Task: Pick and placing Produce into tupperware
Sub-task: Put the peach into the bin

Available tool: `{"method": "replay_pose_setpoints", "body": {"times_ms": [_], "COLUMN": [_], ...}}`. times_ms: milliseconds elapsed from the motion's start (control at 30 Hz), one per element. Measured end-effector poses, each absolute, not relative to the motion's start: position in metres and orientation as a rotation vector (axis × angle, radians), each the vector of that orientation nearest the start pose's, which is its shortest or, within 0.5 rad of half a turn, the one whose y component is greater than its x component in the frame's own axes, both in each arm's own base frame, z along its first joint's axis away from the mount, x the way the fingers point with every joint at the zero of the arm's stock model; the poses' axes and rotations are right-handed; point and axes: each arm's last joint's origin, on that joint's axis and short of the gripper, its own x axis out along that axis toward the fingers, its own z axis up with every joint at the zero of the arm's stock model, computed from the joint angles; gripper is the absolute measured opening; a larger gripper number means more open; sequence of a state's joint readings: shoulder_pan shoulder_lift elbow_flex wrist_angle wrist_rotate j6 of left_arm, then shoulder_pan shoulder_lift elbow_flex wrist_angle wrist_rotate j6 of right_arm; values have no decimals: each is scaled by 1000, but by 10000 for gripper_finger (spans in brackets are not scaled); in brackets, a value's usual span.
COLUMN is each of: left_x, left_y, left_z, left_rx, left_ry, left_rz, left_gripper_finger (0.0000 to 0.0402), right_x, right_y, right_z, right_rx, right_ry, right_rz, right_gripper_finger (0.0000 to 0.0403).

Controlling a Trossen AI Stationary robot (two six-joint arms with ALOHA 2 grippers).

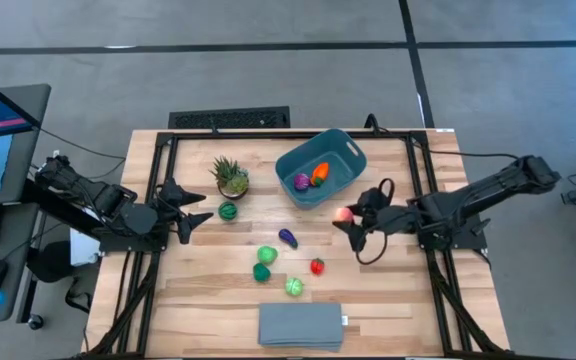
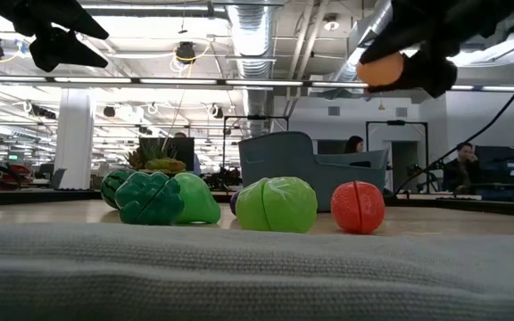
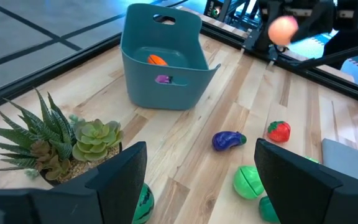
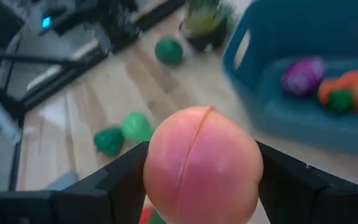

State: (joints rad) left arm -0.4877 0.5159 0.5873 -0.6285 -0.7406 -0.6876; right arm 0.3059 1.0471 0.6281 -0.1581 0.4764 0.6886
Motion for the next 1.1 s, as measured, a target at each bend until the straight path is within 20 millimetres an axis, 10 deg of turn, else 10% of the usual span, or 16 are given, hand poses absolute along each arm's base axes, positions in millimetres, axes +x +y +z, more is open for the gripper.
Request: {"method": "replay_pose_setpoints", "body": {"times_ms": [433,1100], "left_x": [103,102], "left_y": [-32,-32], "left_z": [264,263], "left_rx": [-349,-310], "left_ry": [344,359], "left_rz": [390,387], "left_gripper_finger": [286,286], "right_x": [220,254], "right_y": [12,-46], "right_z": [262,212], "right_rx": [402,500], "right_ry": [192,233], "right_rz": [-468,-671], "right_gripper_finger": [281,281]}}
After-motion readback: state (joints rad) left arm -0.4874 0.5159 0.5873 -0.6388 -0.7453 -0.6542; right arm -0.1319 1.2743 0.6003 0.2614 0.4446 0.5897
